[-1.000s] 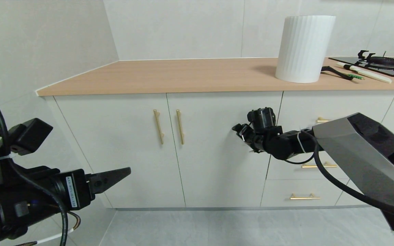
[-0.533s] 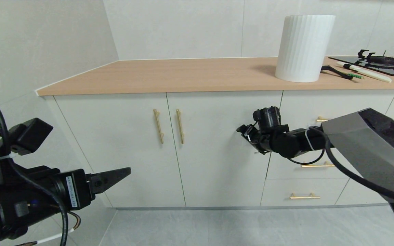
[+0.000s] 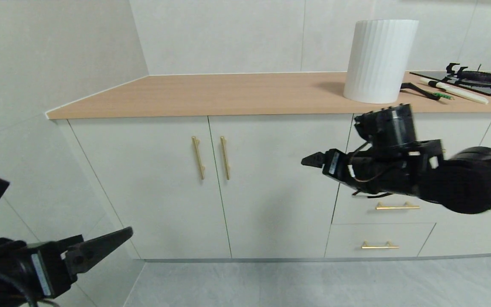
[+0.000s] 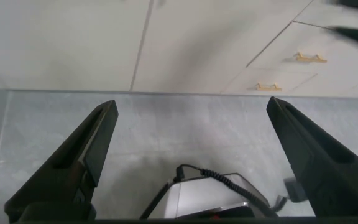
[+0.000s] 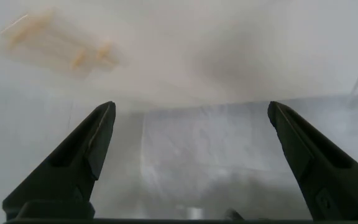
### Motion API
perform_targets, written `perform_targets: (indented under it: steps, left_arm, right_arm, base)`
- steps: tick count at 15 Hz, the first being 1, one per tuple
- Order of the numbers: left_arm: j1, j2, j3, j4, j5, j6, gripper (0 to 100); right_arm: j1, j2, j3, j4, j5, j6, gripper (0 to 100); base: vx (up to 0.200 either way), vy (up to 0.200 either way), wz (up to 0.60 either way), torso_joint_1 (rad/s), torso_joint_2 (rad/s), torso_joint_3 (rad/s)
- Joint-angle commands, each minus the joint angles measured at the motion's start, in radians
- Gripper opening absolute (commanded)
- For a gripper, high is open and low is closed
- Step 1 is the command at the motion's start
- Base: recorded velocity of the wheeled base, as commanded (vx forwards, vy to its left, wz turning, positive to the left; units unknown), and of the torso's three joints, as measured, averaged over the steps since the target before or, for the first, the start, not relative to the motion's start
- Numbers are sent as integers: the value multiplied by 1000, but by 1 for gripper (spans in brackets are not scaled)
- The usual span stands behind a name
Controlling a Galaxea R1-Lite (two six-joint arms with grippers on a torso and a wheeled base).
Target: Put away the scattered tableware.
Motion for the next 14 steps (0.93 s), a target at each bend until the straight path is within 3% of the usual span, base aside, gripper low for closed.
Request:
perform_targets:
  steps: [1, 3, 5, 7, 8, 11, 12, 13, 14]
  left_arm:
    - [36, -297, 115, 19, 4, 2, 100]
    - [36, -511, 106, 150, 3, 15, 100]
    - [99, -676, 101, 286, 1, 64, 100]
    - [131, -738, 101, 322, 1, 70, 100]
    - [159, -781, 101, 328, 1, 82, 100]
    - [215, -862, 107, 334, 3, 124, 100]
    - [248, -877, 106, 340, 18, 142, 100]
    - [255, -874, 106, 338, 122, 144, 100]
    - [260, -874, 107, 338, 142, 153, 100]
  right_arm:
    - [4, -512, 395, -1, -16, -253, 100]
    - [-59, -753, 573, 5, -18, -361, 100]
    - [-188, -992, 710, 10, -15, -427, 100]
    - [-259, -1124, 756, 25, -18, -460, 100]
    - [-322, -1276, 765, 97, -16, -505, 100]
    - [-323, -1500, 765, 284, -8, -562, 100]
    - [-328, -1558, 766, 346, -10, -574, 100]
    - [-332, -1632, 770, 412, -16, -575, 100]
    - [-335, -1667, 777, 442, -19, -579, 100]
  base:
    - [0, 0, 0, 0, 0, 0]
    - [0, 0, 0, 0, 0, 0]
    - [0, 0, 0, 0, 0, 0]
    - [0, 0, 0, 0, 0, 0]
    - [0, 0, 0, 0, 0, 0]
    - [0, 0, 0, 0, 0, 0]
    - [0, 0, 0, 0, 0, 0]
    - [0, 0, 0, 0, 0, 0]
    - [0, 0, 0, 0, 0, 0]
